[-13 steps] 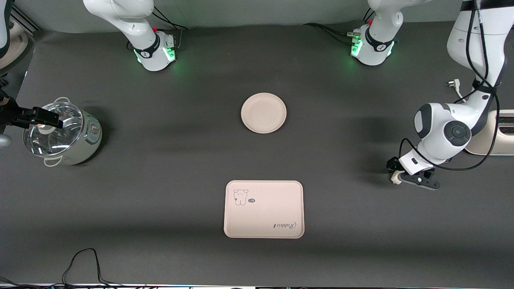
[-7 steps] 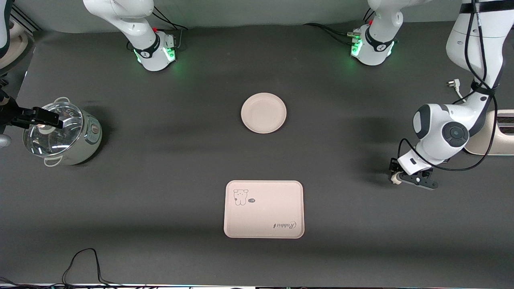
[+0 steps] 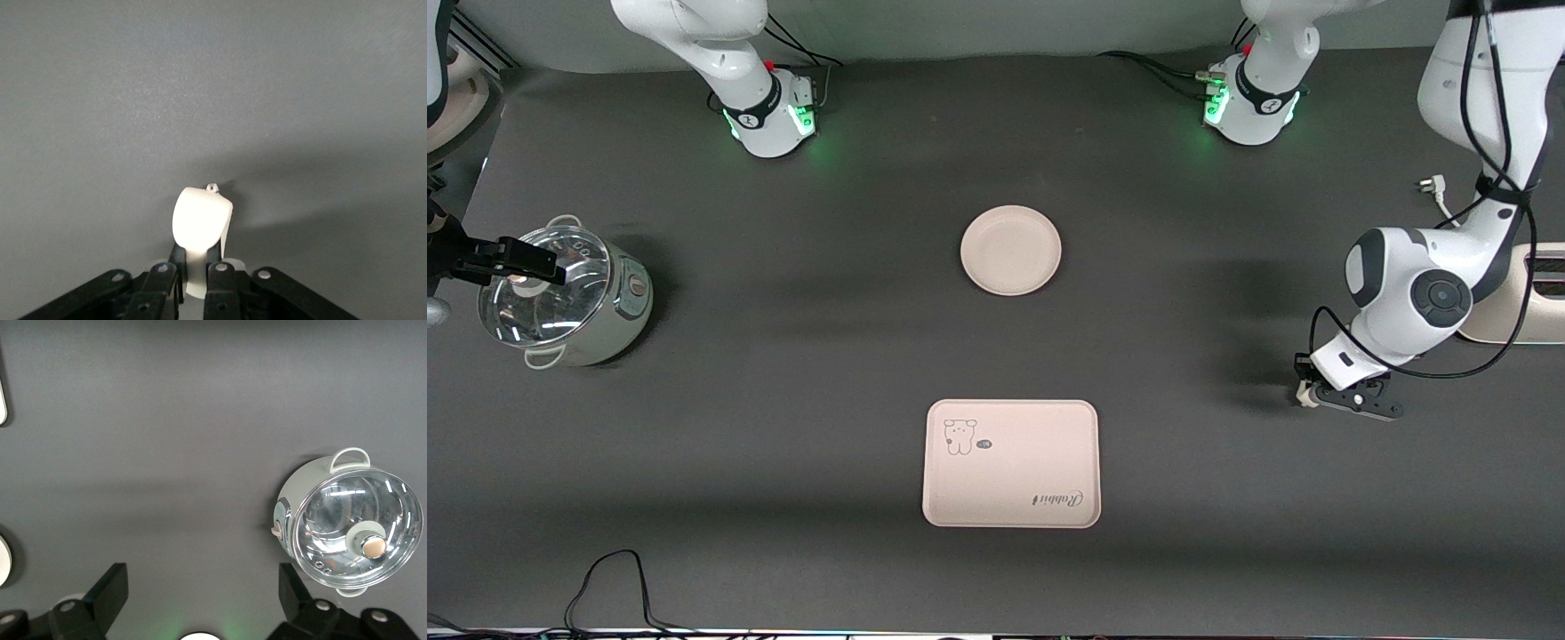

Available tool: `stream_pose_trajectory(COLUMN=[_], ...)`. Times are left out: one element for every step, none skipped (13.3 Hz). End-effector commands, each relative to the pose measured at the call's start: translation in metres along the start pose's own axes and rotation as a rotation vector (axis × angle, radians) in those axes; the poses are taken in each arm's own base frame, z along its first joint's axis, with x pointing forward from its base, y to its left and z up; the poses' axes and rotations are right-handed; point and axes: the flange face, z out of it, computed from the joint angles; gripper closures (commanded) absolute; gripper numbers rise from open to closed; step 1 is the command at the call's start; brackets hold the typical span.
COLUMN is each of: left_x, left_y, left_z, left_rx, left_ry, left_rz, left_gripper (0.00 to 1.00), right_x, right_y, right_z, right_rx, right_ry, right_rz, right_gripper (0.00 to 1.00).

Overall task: Place bun in plate and plate on tray
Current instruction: 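Lower the left gripper onto the white bun and close it, then lift the bun with the left gripper and carry it over the plate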

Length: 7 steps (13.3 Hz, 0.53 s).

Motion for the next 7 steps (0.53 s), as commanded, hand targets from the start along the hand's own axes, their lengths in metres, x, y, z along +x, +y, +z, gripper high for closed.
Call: stream_pose_trajectory(left_x=[0.000, 0.000, -0.003, -0.009, -0.015, -0.020, -0.026], left_y=[0.053, 0.079, 0.106, 0.131, 0.157, 0.183, 0.215], left_z=[-0.092, -0.125, -0.155, -0.185, -0.214, -0.240, -0.258], left_rx=[0.041, 0.033, 0.014, -0.007, -0.022, -0.032, -0.041], left_ry=[-0.047, -0.073, -0.116, -0.163, -0.191, -0.195, -0.195], left_rz=[-0.087, -0.119, -0.145, -0.162, -0.181, -0.212, -0.242], left_gripper=[0.83, 0.83, 0.83, 0.82, 0.81, 0.81, 0.81], right_x=[-0.004, -0.004, -0.005, -0.005, -0.004, -0.005, -0.004], right_y=[-0.003, -0.004, -0.004, -0.004, -0.004, -0.004, -0.004], right_z=[-0.007, -0.007, -0.008, -0.008, -0.007, -0.008, -0.007], right_rx=[0.016, 0.015, 0.016, 0.015, 0.016, 0.016, 0.019], right_ry=[0.019, 0.019, 0.021, 0.021, 0.019, 0.021, 0.018], right_rz=[0.017, 0.016, 0.016, 0.016, 0.016, 0.016, 0.017], right_gripper=[0.00, 0.00, 0.00, 0.00, 0.00, 0.00, 0.00])
